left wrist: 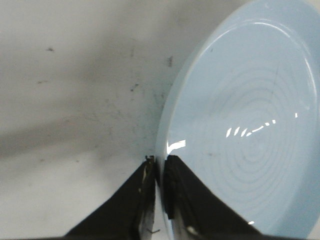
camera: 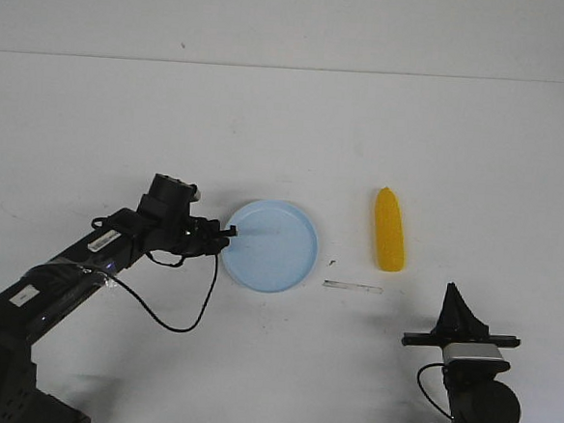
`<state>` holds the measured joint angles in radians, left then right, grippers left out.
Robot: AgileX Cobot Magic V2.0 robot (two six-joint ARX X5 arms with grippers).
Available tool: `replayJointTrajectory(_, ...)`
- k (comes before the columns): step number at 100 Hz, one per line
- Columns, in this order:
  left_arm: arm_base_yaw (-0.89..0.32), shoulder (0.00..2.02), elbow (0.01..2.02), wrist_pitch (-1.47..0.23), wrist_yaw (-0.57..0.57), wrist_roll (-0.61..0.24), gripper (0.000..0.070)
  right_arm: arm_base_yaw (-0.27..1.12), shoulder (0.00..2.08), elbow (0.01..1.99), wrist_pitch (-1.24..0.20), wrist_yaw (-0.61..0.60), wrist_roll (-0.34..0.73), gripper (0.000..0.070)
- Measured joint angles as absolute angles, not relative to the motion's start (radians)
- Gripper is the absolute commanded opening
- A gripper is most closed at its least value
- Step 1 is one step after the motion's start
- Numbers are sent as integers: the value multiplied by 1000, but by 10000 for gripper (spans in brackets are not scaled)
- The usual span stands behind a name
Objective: Place corn on plate with both arms
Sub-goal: 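Push the plate with the left gripper toward the corn cob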
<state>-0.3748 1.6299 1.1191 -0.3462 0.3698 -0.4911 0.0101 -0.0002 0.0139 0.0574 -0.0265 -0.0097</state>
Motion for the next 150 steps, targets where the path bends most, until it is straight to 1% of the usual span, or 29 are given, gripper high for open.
replayJointTrajectory(13, -410, 1630, 1119, -325, 344, -524, 1, 10, 0, 14, 57, -27, -10, 12)
replayJointTrajectory(26, -410, 1630, 1119, -315, 330, -542, 1, 10, 0, 14, 57, -27, -10, 12)
replayJointTrajectory(88, -408, 1674, 1119, -292, 326, -550, 4, 10, 0, 14, 57, -27, -10, 12)
replayJointTrajectory(93, -408, 1679, 1119, -292, 326, -550, 29, 10, 0, 14, 57, -27, -10, 12)
replayJointTrajectory(102, -408, 1680, 1119, -291, 327, -552, 169, 10, 0, 14, 57, -27, -10, 12)
replayJointTrajectory(107, -409, 1681, 1119, -291, 327, -553, 206, 10, 0, 14, 57, -27, -10, 12)
replayJointTrajectory(134, -409, 1682, 1119, -290, 327, -551, 209, 10, 0, 14, 57, -27, -10, 12)
replayJointTrajectory(150, -407, 1658, 1119, -292, 327, -511, 207, 10, 0, 14, 57, -27, -10, 12)
